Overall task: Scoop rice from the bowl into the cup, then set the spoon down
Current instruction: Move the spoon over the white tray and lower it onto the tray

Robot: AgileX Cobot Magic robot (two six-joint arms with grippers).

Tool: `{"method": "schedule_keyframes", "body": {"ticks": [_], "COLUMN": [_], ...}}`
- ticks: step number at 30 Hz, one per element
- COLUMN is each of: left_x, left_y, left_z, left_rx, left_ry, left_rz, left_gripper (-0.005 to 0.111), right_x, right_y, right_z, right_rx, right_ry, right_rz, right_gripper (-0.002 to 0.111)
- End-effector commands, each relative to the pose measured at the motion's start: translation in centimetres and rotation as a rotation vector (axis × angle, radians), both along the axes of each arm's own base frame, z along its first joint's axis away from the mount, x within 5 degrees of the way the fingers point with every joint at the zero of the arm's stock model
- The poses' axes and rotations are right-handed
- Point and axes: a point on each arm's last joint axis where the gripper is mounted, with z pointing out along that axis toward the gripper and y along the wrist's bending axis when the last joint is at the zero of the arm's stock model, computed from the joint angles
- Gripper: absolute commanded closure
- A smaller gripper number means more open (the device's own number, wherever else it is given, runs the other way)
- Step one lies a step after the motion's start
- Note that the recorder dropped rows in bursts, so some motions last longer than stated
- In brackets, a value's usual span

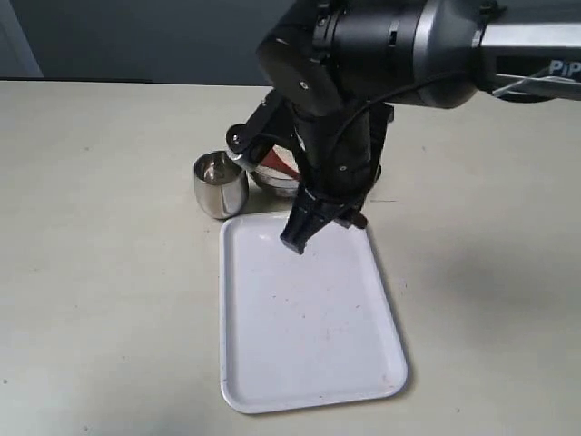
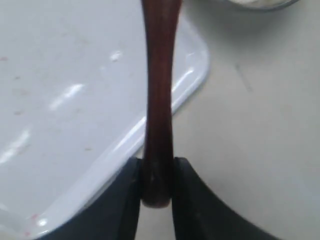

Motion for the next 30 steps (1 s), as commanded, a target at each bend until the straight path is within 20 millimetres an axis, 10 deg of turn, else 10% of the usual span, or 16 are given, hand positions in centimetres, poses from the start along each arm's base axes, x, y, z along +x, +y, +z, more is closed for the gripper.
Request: {"method": "schedule_keyframes", "body": {"ticks": [1,30], "left_x": [0.0,0.0], "left_y": [0.0,0.0], "left_z": [0.2,0.2], "left_rx": [-0.009,-0.009], "left_ry": [-0.019,-0.019], "left_rz": [-0.001,-0.001], "left_gripper": [0.106,0.106], "right_x": [-0.5,-3.0], "right_y": [-1.1,-2.3], "right_z": [-1.5,-9.0], "right_rx": [0.014,0.042], "right_ry": [0.166,0.315], "right_rz": [-0.029,-0.084], "right_gripper": [0.109,0.109]}}
